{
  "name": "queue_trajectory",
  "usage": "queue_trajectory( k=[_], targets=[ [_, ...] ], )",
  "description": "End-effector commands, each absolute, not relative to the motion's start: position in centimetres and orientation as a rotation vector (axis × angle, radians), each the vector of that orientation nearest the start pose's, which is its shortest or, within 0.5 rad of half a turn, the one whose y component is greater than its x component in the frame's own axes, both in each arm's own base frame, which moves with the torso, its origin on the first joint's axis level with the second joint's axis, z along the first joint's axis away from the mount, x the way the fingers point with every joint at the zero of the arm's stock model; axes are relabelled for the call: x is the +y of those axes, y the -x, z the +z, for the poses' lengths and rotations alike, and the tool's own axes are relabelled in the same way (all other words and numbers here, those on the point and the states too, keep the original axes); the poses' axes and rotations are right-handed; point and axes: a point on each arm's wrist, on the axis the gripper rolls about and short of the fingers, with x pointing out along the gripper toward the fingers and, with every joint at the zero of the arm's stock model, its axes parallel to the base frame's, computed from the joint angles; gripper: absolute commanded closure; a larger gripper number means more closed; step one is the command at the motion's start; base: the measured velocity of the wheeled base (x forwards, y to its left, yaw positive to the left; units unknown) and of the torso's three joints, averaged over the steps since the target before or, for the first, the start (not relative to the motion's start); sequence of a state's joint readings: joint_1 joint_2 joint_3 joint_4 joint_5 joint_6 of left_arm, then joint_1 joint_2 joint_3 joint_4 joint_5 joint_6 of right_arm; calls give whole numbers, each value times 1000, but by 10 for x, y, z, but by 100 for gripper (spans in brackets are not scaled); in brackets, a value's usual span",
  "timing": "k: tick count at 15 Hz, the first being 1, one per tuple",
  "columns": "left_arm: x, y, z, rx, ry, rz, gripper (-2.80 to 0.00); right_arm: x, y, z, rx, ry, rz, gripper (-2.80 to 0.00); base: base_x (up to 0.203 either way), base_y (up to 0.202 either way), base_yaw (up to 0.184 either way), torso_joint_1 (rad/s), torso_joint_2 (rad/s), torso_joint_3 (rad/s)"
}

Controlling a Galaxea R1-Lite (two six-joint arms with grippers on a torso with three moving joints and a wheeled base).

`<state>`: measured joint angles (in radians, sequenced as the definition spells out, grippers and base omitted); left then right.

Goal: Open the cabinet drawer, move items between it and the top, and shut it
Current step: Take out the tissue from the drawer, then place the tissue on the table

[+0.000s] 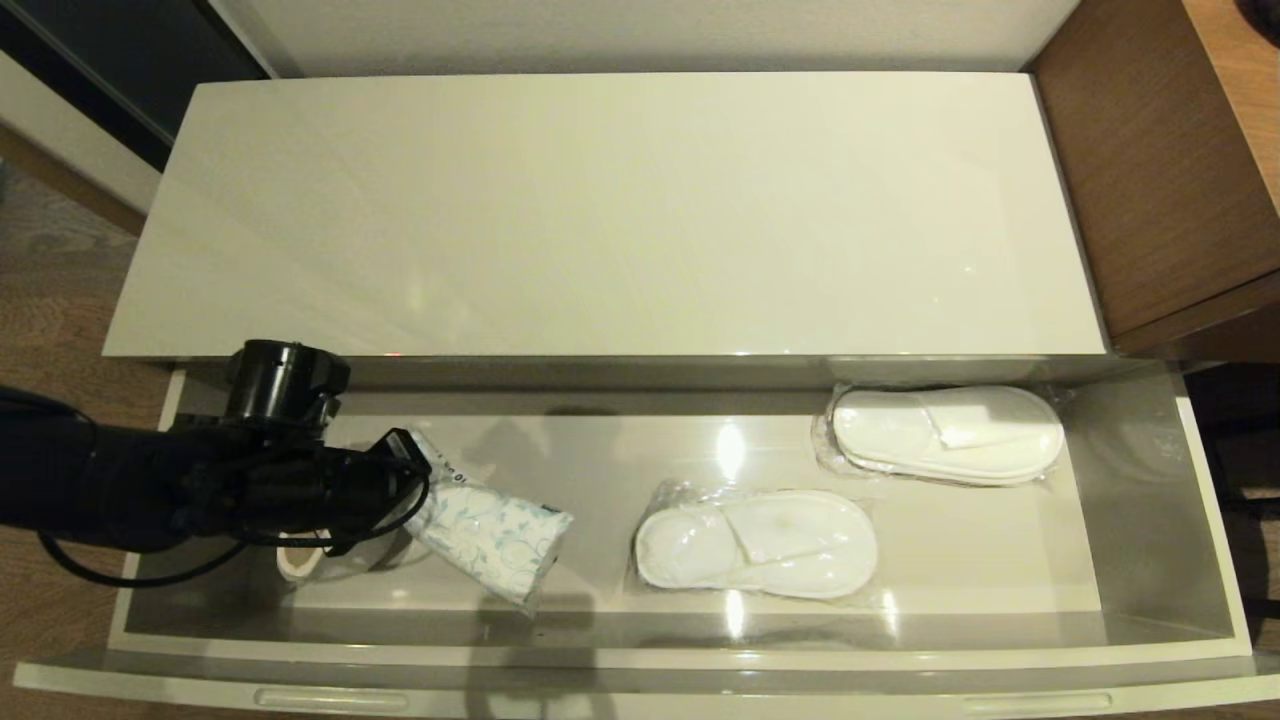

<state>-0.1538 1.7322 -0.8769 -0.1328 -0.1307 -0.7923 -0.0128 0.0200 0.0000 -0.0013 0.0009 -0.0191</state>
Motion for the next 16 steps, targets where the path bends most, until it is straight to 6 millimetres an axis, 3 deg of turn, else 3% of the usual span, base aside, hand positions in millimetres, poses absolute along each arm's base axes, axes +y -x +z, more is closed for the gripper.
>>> queue_trajectory(
  k=[1, 6, 8, 12, 16],
  targets=[
    [-45, -264, 199, 680, 757, -24, 0, 0, 21, 76, 22, 18, -11, 0, 0, 0, 0, 0, 0, 0],
    [-38, -217, 244, 623, 617, -77, 0, 0, 21, 76, 22, 18, -9, 0, 0, 0, 0, 0, 0, 0],
    [-37, -214, 248, 625, 594, -83, 0, 0, 21, 76, 22, 18, -11, 0, 0, 0, 0, 0, 0, 0],
    [-33, -188, 301, 600, 447, -134, 0, 0, 21, 76, 22, 18, -11, 0, 0, 0, 0, 0, 0, 0],
    [-32, -186, 332, 575, 339, -166, 0, 0, 21, 76, 22, 20, -11, 0, 0, 0, 0, 0, 0, 0]
  ],
)
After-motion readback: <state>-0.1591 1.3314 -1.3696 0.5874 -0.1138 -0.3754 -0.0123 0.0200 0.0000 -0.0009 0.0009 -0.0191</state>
